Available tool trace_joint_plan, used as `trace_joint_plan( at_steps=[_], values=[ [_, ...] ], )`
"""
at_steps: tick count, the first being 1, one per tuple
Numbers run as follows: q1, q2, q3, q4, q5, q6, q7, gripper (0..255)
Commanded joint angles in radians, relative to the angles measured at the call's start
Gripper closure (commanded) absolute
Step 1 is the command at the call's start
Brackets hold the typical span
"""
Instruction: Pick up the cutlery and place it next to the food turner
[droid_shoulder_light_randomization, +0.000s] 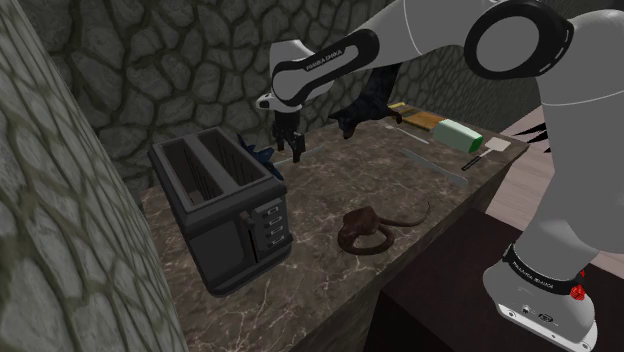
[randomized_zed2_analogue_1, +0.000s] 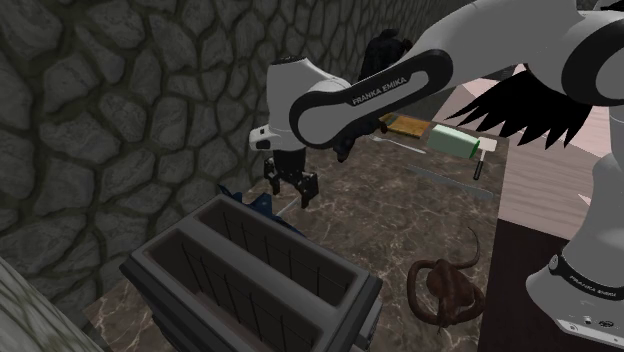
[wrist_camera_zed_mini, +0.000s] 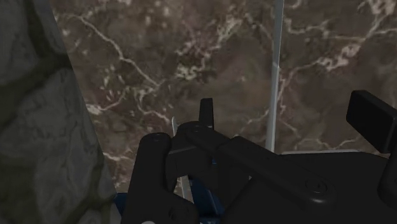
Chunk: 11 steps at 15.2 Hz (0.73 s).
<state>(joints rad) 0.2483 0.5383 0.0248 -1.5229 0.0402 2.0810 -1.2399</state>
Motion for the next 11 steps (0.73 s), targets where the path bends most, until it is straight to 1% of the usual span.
trace_joint_plan(
  at_steps=[1,5,6,11],
  values=[
    [0.000,0.001,0.000,-0.001,0.000,0.002,0.000,0],
    [0.000,0.001,0.000,-0.001,0.000,0.002,0.000,0],
    [0.000,0.001,0.000,-0.001,0.000,0.002,0.000,255],
    [0.000,0.001,0.000,-0.001,0.000,0.002,0.000,255]
  ],
)
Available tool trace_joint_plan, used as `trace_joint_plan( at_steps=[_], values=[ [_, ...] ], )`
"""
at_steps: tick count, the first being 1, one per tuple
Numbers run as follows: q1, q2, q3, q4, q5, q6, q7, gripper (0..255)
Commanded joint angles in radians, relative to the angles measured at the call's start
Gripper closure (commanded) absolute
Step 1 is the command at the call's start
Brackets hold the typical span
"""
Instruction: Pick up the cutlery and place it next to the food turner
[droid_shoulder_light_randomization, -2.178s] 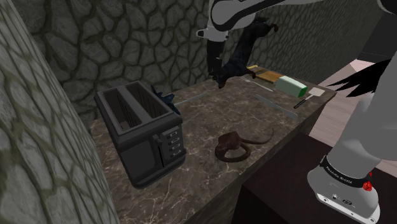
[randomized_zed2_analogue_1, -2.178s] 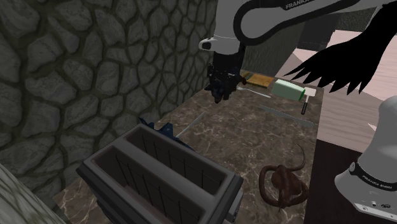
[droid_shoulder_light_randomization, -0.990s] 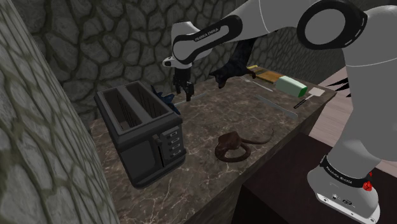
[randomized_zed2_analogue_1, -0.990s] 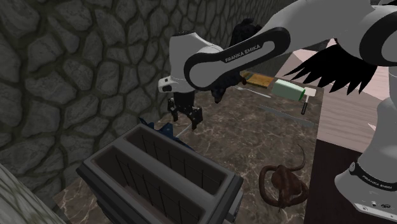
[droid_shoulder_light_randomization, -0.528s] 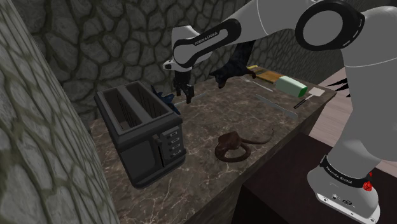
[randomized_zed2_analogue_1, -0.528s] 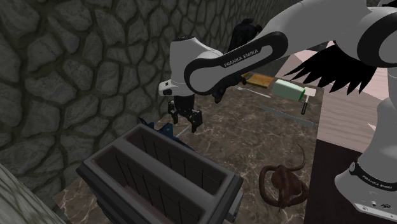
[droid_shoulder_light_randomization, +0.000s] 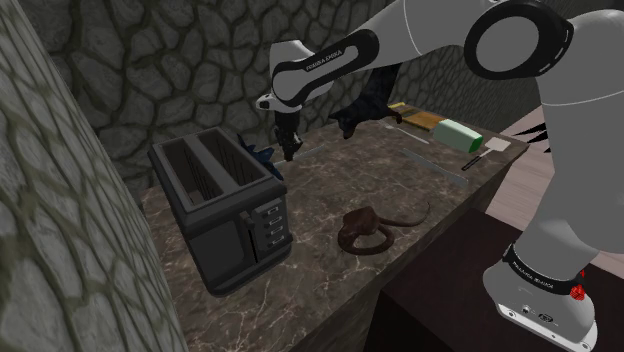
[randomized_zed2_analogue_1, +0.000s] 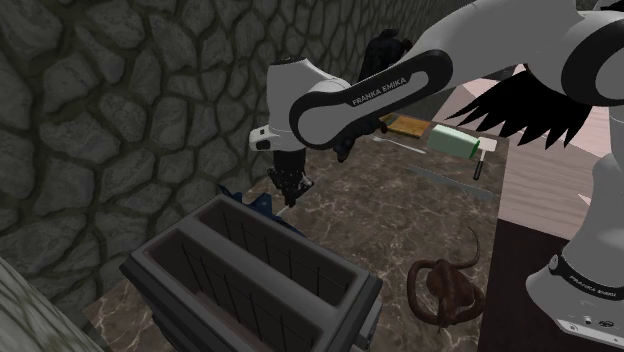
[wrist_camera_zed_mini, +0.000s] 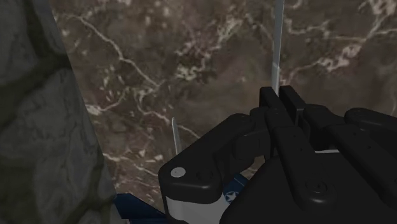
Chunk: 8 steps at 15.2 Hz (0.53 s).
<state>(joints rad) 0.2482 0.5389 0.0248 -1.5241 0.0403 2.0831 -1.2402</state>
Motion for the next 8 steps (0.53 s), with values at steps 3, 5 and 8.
trace_joint_plan(
  at_steps=[3,5,8],
  values=[
    [0.000,0.000,0.000,0.000,0.000,0.000,0.000,255],
    [0.000,-0.005,0.000,0.006,0.000,-0.011,0.000,255],
    [0.000,-0.019,0.000,0.024,0.000,-0.044,0.002,255]
  ],
)
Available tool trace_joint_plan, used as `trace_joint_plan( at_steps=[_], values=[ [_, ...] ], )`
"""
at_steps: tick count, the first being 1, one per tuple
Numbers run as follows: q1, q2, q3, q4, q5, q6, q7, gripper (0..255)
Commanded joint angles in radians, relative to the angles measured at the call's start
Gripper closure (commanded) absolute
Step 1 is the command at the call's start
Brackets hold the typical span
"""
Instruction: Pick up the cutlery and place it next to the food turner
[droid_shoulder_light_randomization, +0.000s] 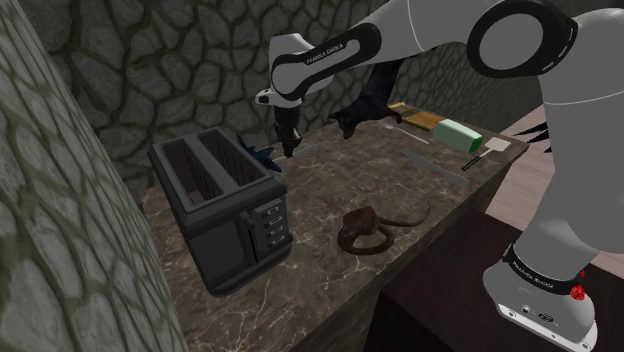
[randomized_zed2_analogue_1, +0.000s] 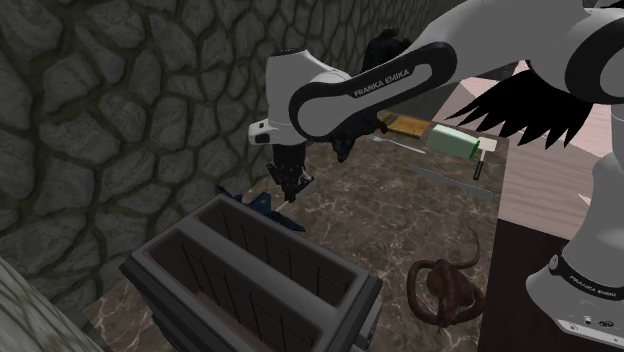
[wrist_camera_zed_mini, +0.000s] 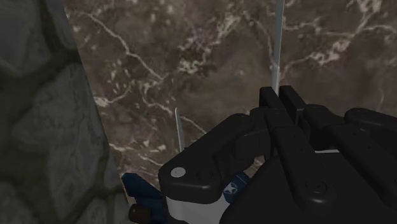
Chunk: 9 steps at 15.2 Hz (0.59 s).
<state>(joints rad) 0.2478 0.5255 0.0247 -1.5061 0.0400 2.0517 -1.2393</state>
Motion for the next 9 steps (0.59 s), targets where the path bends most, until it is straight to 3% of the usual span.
trace_joint_plan(
  at_steps=[1,9],
  values=[
    [0.000,-0.010,0.000,0.014,0.000,-0.024,0.001,255],
    [0.000,-0.037,0.000,0.080,-0.001,-0.117,0.005,255]
  ],
)
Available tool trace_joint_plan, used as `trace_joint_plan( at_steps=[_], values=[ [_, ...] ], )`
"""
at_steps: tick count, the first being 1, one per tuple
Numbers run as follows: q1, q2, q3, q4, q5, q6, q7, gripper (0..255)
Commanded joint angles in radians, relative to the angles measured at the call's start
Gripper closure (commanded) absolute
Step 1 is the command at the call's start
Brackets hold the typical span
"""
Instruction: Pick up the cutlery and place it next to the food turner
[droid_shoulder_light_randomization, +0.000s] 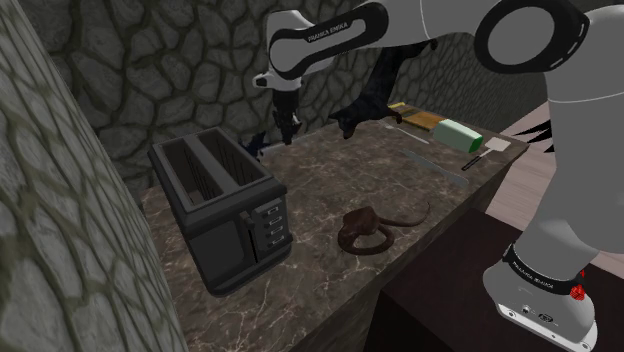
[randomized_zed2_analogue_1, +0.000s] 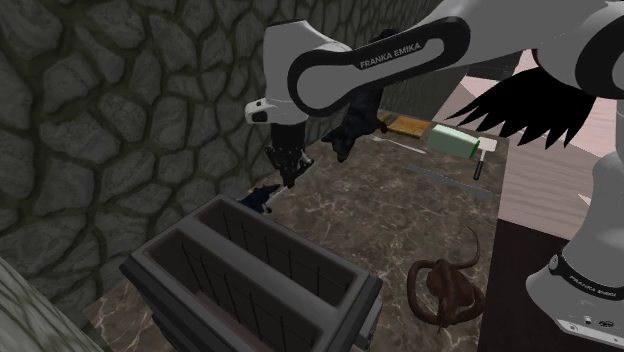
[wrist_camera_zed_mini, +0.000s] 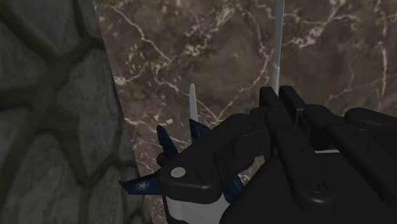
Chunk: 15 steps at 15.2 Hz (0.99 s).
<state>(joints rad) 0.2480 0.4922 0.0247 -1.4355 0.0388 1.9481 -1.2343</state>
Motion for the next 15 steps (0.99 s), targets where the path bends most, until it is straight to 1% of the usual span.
trace_joint_plan(
  at_steps=[1,6,10,15],
  values=[
    [0.000,-0.007,0.000,0.019,0.000,-0.025,0.001,255],
    [0.000,-0.015,0.000,0.071,-0.001,-0.087,0.003,255],
    [-0.028,-0.186,-0.009,-0.182,0.008,-0.006,-0.038,255],
    [-0.061,-0.371,-0.028,-0.432,0.016,0.057,-0.094,255]
  ],
)
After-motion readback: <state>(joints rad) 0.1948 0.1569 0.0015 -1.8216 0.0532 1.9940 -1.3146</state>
